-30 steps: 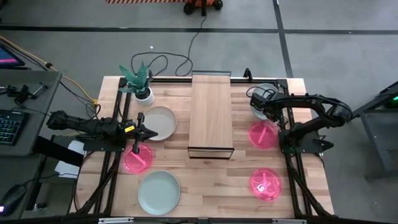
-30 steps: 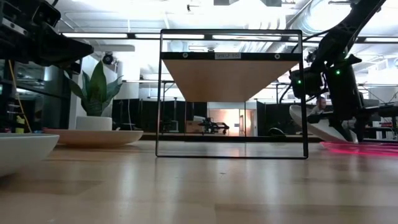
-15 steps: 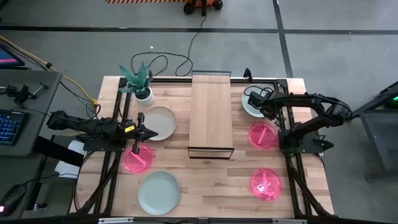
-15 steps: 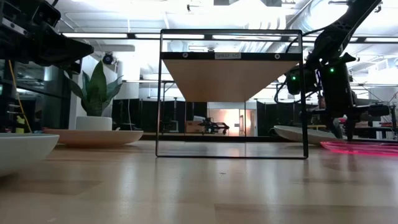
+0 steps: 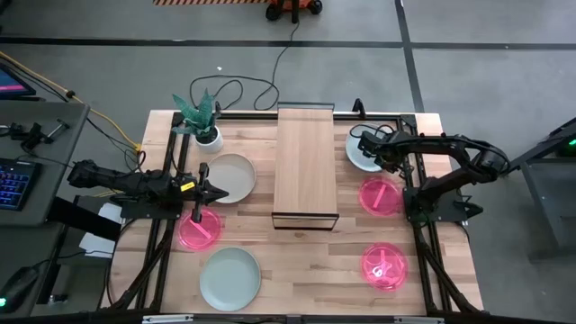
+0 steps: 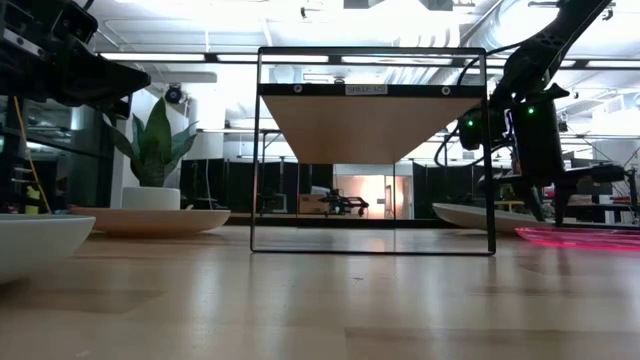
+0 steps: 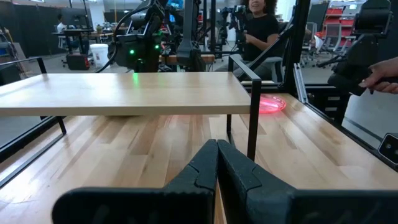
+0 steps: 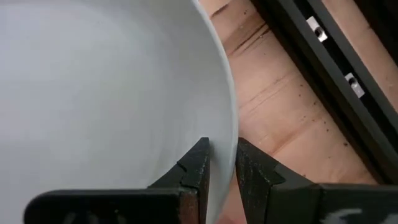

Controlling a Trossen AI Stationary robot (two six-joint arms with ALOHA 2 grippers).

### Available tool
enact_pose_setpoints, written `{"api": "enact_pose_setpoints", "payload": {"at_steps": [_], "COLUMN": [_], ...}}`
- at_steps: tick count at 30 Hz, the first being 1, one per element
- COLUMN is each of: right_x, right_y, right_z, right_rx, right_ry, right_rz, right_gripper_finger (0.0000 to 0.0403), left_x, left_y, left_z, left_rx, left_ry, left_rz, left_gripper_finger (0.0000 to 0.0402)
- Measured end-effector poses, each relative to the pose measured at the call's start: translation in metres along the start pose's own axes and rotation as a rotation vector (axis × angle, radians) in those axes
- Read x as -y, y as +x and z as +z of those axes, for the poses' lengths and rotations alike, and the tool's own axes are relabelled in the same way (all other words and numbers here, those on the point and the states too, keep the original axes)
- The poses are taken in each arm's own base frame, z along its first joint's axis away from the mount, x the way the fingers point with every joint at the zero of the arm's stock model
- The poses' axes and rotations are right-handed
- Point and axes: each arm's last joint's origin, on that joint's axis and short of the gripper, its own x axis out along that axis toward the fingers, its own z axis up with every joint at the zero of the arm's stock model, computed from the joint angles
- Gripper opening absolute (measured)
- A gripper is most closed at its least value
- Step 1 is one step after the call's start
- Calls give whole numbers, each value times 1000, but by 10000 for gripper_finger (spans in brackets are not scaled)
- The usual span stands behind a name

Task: Place and stack plates onto a shelf
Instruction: Put the top white plate on the shelf

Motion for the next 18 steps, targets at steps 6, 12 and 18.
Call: {"api": "enact_pose_setpoints", "payload": {"at_steps": [6, 12, 18], "right_x": [0, 2, 11], "right_y": [0, -3, -17], "right_z": [0, 1, 6], "right_rx": [-1, 8, 38], "right_ry": [-30, -97, -101], "right_rz": [-3, 8, 41], "right_gripper_finger": [53, 53, 53], "left_x": [0, 0, 0], "left_y": [0, 0, 0], "left_z": [0, 0, 0], "left_rx": [-1, 0, 0], "left_ry": [0, 0, 0], "left_rz": [0, 0, -1], "left_gripper_finger": [1, 1, 1]}}
